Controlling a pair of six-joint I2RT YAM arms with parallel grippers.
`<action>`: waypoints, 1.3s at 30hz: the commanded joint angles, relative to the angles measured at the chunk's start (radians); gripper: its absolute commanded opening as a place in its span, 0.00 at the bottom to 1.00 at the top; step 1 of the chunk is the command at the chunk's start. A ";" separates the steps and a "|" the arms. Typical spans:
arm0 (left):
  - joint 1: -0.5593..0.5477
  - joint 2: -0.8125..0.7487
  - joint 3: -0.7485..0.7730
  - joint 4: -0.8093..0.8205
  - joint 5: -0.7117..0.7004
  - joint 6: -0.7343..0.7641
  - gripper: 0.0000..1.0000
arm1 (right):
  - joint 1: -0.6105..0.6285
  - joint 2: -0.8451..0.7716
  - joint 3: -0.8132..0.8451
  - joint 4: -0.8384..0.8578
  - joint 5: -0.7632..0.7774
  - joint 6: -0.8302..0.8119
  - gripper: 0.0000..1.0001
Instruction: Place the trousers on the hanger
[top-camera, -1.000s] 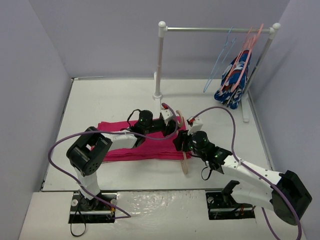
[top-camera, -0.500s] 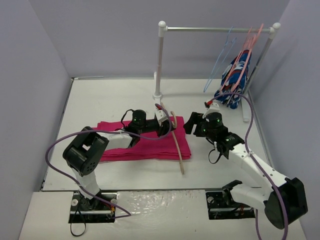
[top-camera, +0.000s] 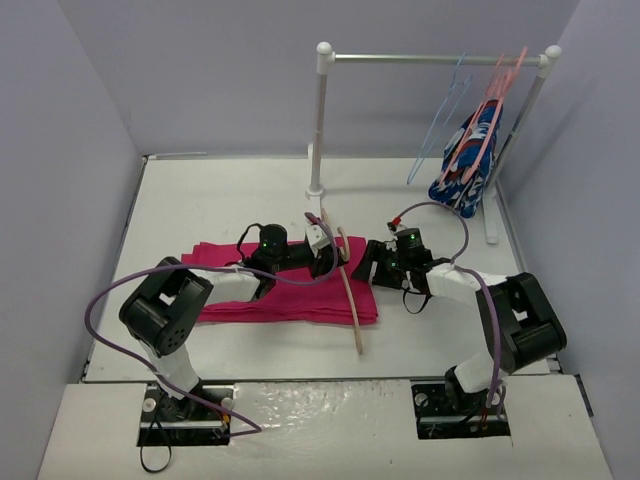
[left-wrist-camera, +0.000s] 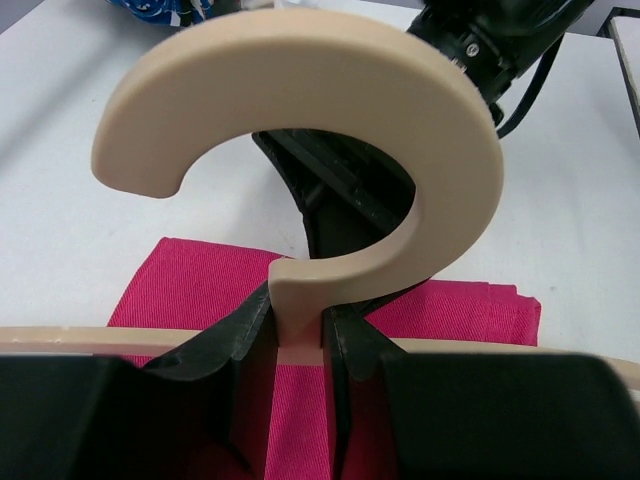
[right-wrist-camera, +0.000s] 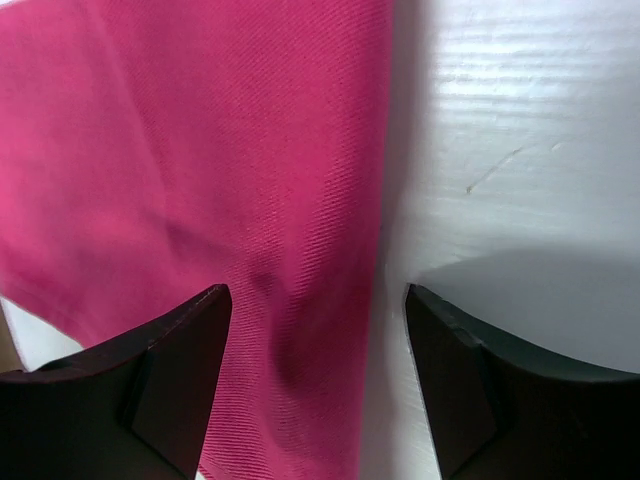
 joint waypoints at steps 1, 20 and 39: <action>0.013 -0.083 -0.002 0.104 0.048 -0.025 0.00 | -0.007 0.058 -0.019 0.152 -0.111 0.040 0.67; 0.064 -0.140 -0.046 0.151 0.095 -0.072 0.00 | -0.026 -0.062 0.044 0.009 -0.104 -0.030 0.00; 0.155 -0.247 0.019 0.098 0.373 -0.157 0.00 | -0.030 -0.317 0.310 -0.360 -0.149 -0.097 0.00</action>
